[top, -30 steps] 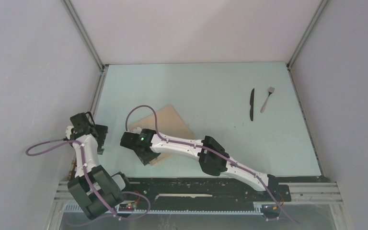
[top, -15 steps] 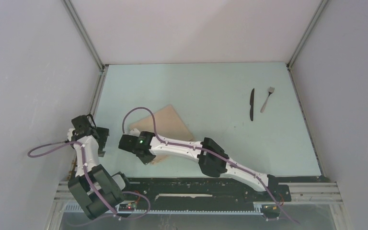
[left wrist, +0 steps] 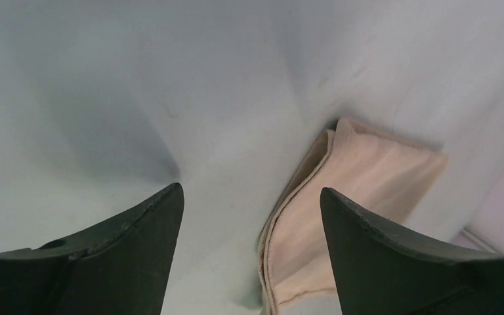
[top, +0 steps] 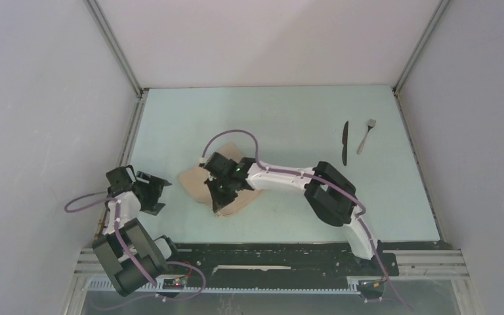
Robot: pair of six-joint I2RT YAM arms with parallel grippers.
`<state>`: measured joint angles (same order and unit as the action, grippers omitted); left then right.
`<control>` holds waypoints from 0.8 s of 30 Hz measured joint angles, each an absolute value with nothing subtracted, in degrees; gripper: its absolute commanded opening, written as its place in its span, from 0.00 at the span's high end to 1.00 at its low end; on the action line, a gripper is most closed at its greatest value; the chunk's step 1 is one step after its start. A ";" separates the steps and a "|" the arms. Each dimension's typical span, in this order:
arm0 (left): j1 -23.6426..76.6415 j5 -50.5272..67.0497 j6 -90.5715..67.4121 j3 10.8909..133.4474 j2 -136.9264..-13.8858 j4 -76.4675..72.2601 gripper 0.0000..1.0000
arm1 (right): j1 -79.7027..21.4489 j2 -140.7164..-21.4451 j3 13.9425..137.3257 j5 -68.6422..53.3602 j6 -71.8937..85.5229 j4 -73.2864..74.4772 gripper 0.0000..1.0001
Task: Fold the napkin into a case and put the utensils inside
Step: Pick up the lower triangle-folded napkin from the center of the board.
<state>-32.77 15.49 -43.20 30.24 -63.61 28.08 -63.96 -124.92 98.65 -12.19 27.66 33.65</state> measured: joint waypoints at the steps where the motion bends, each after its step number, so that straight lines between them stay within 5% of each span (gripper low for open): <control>1: -32.77 17.41 -43.07 29.19 -64.16 26.79 0.15 | -62.96 -123.55 96.62 -14.33 28.45 31.11 1.00; 14: -29.91 30.79 -47.72 19.33 -62.50 9.87 0.09 | -55.35 -115.63 78.00 -28.82 37.54 8.99 1.00; 24: -25.69 31.55 -52.27 18.15 -67.53 1.26 0.37 | -52.84 -111.72 70.74 -31.07 40.07 2.39 1.00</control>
